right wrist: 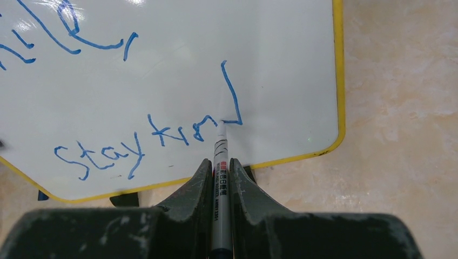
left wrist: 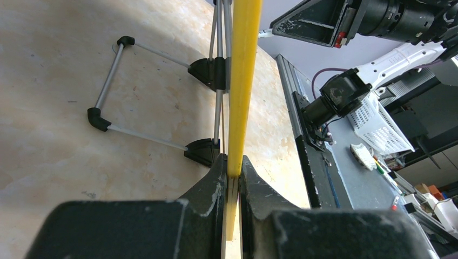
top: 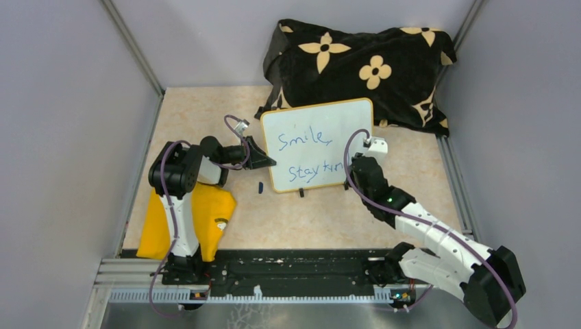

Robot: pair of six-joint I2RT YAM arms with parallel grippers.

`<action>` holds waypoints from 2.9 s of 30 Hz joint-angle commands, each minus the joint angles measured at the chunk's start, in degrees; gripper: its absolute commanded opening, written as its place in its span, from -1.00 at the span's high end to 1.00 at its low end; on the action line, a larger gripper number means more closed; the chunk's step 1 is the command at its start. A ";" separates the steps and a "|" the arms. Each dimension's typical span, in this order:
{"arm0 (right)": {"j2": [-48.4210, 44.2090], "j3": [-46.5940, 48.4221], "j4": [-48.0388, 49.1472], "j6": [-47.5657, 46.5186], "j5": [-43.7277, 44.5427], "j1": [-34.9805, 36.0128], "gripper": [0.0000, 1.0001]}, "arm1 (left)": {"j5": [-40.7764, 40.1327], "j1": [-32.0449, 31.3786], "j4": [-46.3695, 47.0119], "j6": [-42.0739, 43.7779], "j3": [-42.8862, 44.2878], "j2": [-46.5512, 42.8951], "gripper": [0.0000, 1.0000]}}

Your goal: Write a sentence on the whiteboard

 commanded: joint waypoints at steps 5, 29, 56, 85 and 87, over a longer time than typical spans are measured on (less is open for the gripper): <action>-0.70 -2.16 -0.01 1.79 -1.20 -0.87 1.00 | 0.03 -0.25 6.83 1.05 -0.61 3.57 1.00; -1.09 1.46 -2.76 0.88 5.63 -0.99 1.00 | 0.08 -0.25 6.83 1.05 -0.59 3.47 1.00; -8.52 3.90 -6.40 -1.24 -0.08 -1.96 1.00 | 0.12 -0.25 6.48 1.30 -0.61 3.38 1.00; -2.15 0.46 14.59 -9.61 -1.19 6.04 1.00 | 0.17 -0.25 6.90 1.14 -0.52 3.54 1.00; -2.04 0.41 14.67 -9.61 -1.12 6.09 1.00 | 0.12 -0.25 6.93 1.11 -0.48 3.43 1.00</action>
